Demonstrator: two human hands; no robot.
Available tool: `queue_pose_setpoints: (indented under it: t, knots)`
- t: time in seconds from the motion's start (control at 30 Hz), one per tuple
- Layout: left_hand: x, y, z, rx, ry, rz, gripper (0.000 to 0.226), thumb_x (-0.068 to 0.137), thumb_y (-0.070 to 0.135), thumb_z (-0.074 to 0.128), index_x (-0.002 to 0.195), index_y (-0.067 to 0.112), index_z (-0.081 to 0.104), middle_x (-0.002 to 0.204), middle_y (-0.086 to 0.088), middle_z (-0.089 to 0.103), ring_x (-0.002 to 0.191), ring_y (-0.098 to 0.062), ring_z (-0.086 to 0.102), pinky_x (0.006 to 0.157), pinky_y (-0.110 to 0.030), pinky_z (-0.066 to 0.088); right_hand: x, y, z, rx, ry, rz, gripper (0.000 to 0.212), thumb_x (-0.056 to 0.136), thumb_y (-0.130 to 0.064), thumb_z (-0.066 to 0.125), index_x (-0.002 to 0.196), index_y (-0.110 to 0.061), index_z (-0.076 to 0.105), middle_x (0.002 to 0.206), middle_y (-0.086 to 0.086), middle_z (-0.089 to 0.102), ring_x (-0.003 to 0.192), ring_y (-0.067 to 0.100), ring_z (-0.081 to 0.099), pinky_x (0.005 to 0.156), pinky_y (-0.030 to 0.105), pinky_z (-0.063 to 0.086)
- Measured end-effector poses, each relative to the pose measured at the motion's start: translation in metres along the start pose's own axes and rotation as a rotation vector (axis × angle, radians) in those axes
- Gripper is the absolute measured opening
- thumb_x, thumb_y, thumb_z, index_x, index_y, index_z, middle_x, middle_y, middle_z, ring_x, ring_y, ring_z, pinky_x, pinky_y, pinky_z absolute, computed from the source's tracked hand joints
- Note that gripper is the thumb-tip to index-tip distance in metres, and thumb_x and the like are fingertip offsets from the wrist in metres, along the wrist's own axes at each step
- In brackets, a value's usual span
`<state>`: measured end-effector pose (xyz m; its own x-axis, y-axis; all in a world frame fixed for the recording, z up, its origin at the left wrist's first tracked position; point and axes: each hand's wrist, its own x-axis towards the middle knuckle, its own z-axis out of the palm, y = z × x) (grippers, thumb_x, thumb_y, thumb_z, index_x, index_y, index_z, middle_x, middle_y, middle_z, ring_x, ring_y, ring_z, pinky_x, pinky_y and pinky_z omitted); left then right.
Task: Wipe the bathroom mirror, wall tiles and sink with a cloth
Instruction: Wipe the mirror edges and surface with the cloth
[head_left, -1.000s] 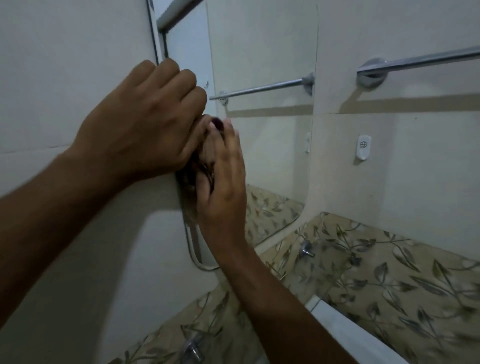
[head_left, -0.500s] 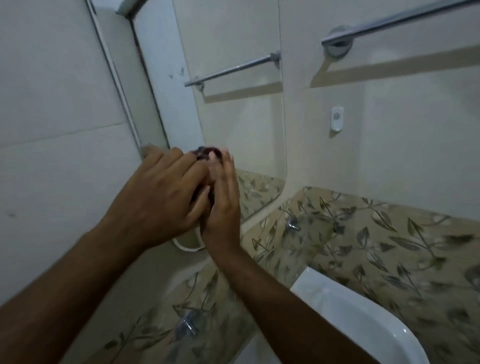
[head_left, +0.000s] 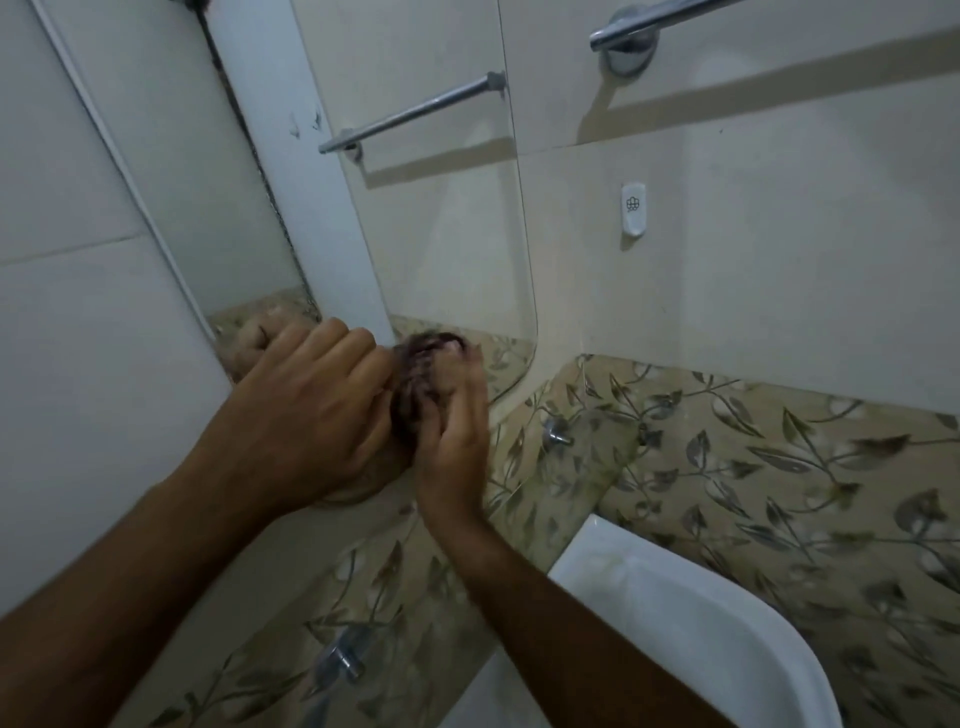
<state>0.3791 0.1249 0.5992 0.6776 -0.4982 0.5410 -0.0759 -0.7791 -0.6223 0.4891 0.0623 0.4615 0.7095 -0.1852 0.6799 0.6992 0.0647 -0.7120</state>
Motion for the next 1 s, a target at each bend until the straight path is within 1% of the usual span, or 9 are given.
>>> queue_pose_setpoints:
  t: [0.13, 0.2, 0.4, 0.53, 0.6, 0.67, 0.8, 0.87, 1.0]
  knots:
    - [0.005, 0.013, 0.007, -0.051, -0.057, 0.000, 0.025, 0.098, 0.031, 0.041, 0.085, 0.017, 0.057, 0.084, -0.004, 0.054, 0.078, -0.027, 0.049, 0.069, -0.044, 0.041, 0.074, 0.039, -0.015, -0.027, 0.159, 0.272, 0.049, 0.106, -0.030, 0.047, 0.151, -0.013, 0.039, 0.161, 0.007, 0.035, 0.148, 0.021, 0.034, 0.118, 0.023, 0.029]
    - [0.009, 0.019, 0.014, -0.060, -0.071, 0.003, 0.023, 0.098, 0.031, 0.041, 0.086, 0.018, 0.057, 0.086, -0.003, 0.053, 0.079, -0.026, 0.048, 0.071, -0.044, 0.042, 0.087, 0.049, -0.023, -0.054, 0.180, 0.302, 0.051, 0.105, -0.029, 0.048, 0.152, -0.010, 0.038, 0.160, 0.009, 0.035, 0.148, 0.023, 0.034, 0.110, 0.010, 0.022]
    - [0.016, 0.025, 0.022, -0.103, -0.066, 0.007, 0.029, 0.102, 0.033, 0.035, 0.089, 0.019, 0.056, 0.085, -0.002, 0.053, 0.079, -0.023, 0.048, 0.072, -0.042, 0.043, 0.028, 0.044, -0.011, -0.040, 0.106, 0.294, 0.053, 0.105, -0.032, 0.047, 0.153, -0.014, 0.036, 0.161, 0.003, 0.033, 0.149, 0.014, 0.030, 0.108, -0.001, 0.016]
    - [0.018, 0.021, 0.019, -0.090, -0.071, 0.002, 0.031, 0.101, 0.033, 0.033, 0.090, 0.018, 0.058, 0.086, -0.003, 0.054, 0.080, -0.024, 0.049, 0.072, -0.042, 0.042, 0.079, 0.056, -0.017, 0.002, 0.181, 0.416, 0.047, 0.105, -0.029, 0.049, 0.148, -0.010, 0.043, 0.152, 0.009, 0.044, 0.140, 0.023, 0.043, 0.110, 0.020, 0.034]
    - [0.013, 0.017, 0.013, -0.074, -0.040, -0.035, 0.027, 0.099, 0.030, 0.039, 0.090, 0.016, 0.059, 0.085, -0.004, 0.055, 0.079, -0.025, 0.050, 0.071, -0.043, 0.042, 0.108, 0.056, -0.022, 0.007, 0.193, 0.468, 0.044, 0.105, -0.029, 0.049, 0.144, -0.009, 0.046, 0.146, 0.010, 0.049, 0.132, 0.025, 0.051, 0.098, 0.018, 0.037]
    - [0.012, 0.016, 0.016, -0.076, -0.037, -0.027, 0.022, 0.097, 0.029, 0.044, 0.090, 0.015, 0.060, 0.086, -0.004, 0.056, 0.079, -0.026, 0.051, 0.071, -0.044, 0.043, 0.115, 0.062, -0.029, -0.001, 0.196, 0.485, 0.045, 0.105, -0.031, 0.048, 0.145, -0.010, 0.045, 0.146, 0.009, 0.049, 0.130, 0.026, 0.052, 0.097, 0.022, 0.039]
    - [0.010, 0.010, 0.017, -0.076, -0.030, -0.037, 0.017, 0.093, 0.025, 0.047, 0.088, 0.016, 0.061, 0.085, -0.003, 0.058, 0.080, -0.026, 0.054, 0.073, -0.044, 0.044, 0.059, 0.056, -0.025, -0.081, 0.145, 0.459, 0.051, 0.106, -0.031, 0.045, 0.153, -0.013, 0.035, 0.157, 0.007, 0.039, 0.143, 0.023, 0.041, 0.111, 0.030, 0.038]
    - [0.009, 0.007, 0.014, -0.061, 0.005, -0.046, 0.017, 0.092, 0.024, 0.048, 0.086, 0.016, 0.062, 0.084, -0.004, 0.059, 0.080, -0.027, 0.056, 0.073, -0.044, 0.043, 0.018, 0.042, -0.014, -0.122, 0.118, 0.438, 0.055, 0.106, -0.032, 0.042, 0.157, -0.016, 0.028, 0.162, 0.003, 0.031, 0.147, 0.018, 0.033, 0.114, 0.028, 0.035]
    - [0.011, 0.002, 0.008, -0.059, 0.048, -0.030, 0.012, 0.090, 0.023, 0.052, 0.086, 0.016, 0.061, 0.082, -0.003, 0.059, 0.077, -0.027, 0.054, 0.071, -0.040, 0.039, -0.058, 0.010, 0.005, -0.115, 0.058, 0.222, 0.059, 0.103, -0.058, 0.025, 0.157, -0.043, 0.006, 0.167, -0.013, 0.010, 0.153, 0.003, 0.012, 0.123, 0.027, 0.023]
